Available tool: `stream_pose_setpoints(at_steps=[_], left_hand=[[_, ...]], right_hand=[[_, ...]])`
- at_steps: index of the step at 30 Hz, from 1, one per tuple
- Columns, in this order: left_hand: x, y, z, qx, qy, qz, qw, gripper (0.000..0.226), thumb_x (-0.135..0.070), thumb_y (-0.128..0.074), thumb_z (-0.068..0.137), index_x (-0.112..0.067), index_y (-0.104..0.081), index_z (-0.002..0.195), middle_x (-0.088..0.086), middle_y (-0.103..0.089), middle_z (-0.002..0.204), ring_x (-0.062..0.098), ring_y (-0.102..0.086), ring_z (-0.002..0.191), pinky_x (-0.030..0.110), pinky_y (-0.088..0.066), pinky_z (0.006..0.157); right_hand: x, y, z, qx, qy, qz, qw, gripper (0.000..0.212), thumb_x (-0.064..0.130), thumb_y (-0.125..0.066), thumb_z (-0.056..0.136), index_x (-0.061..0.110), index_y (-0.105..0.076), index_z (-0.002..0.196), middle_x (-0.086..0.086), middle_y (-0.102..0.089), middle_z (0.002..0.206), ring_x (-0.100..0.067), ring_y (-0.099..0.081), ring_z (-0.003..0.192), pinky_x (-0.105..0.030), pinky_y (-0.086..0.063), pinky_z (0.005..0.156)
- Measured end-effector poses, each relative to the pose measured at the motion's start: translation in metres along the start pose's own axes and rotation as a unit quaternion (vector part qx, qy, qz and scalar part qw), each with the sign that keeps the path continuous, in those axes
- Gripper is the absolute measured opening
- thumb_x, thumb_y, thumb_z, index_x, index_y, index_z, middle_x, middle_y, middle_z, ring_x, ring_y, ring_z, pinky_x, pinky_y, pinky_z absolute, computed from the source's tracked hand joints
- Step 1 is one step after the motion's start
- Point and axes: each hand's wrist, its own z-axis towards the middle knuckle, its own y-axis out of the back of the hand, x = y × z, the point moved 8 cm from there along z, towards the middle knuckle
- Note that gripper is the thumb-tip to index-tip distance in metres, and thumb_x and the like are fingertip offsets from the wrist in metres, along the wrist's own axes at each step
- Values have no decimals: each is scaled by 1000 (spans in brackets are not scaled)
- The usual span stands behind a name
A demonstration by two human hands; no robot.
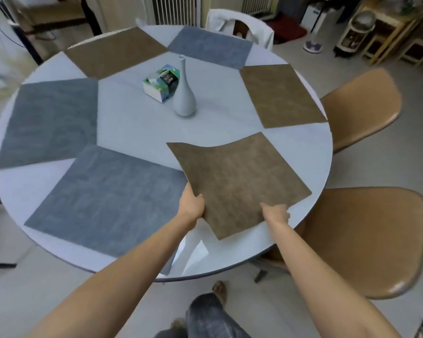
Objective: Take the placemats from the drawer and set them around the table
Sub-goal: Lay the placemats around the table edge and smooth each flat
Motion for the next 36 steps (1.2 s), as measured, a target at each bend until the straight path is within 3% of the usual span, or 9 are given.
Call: stream_pose_setpoints(at_steps=[4,6,11,17,21,24,26,30,36], left_hand=[[2,2,-15,20,0,-100,995,49,2,-35,94,-23,-46,135,-1,-61,122,25,-61,105,36,-56,71],[9,7,-27,27,7,-133,991,47,2,-37,97,-24,-45,135,0,-60,121,23,-61,103,36,-56,71],[9,19,-51,27,-47,-126,991,40,2,-39,98,-25,-51,126,1,-63,115,20,-63,102,33,-54,76],[-12,5,-65,18,-119,-46,992,43,-2,-41,98,-22,-49,135,-4,-63,121,16,-60,110,35,-50,94],[-37,-13,-71,-18,-148,-51,988,41,-2,-41,98,-20,-48,135,-5,-61,119,15,-60,108,31,-49,92],[-52,-27,-66,-62,-155,-55,984,42,-1,-41,98,-17,-46,136,-7,-59,117,12,-58,105,22,-47,84],[-58,-39,-60,-97,-147,-54,983,42,-2,-43,97,-15,-46,137,-6,-58,119,13,-57,109,21,-45,85],[-62,-65,-51,-160,-124,-41,978,40,-5,-43,99,-13,-47,137,-7,-55,120,13,-54,112,25,-42,91],[-53,-95,-46,-212,-86,-21,973,39,-5,-40,99,-15,-48,136,-6,-56,121,11,-52,108,25,-40,90]], right_hand=[[-25,-9,-13,136,-99,393,904,37,12,-59,93,2,-48,127,-22,-52,133,-37,-56,114,-48,-51,92],[-22,-2,-22,150,-88,455,874,37,9,-54,95,2,-47,132,-20,-56,131,-35,-59,112,-44,-53,84],[-5,22,-39,132,-36,425,895,39,-1,-54,92,0,-49,131,-14,-63,100,-23,-61,79,-30,-55,50],[16,68,-34,49,113,312,942,43,0,-51,92,11,-45,133,-10,-56,128,-28,-57,109,-47,-50,96],[47,93,-16,76,153,299,939,63,3,-55,91,16,-30,147,-7,-45,144,-30,-48,127,-50,-41,106],[77,103,7,108,176,281,937,68,5,-56,91,16,-23,149,-8,-38,149,-30,-43,132,-51,-38,108],[94,108,19,142,195,282,928,50,3,-54,91,12,-37,137,-9,-49,139,-30,-50,124,-50,-42,105],[116,117,41,209,220,265,915,28,-3,-44,95,16,-48,115,-8,-58,119,-24,-57,105,-37,-52,81],[105,109,78,246,195,221,924,23,1,-45,97,21,-50,107,-7,-57,121,-25,-57,107,-42,-51,94]])
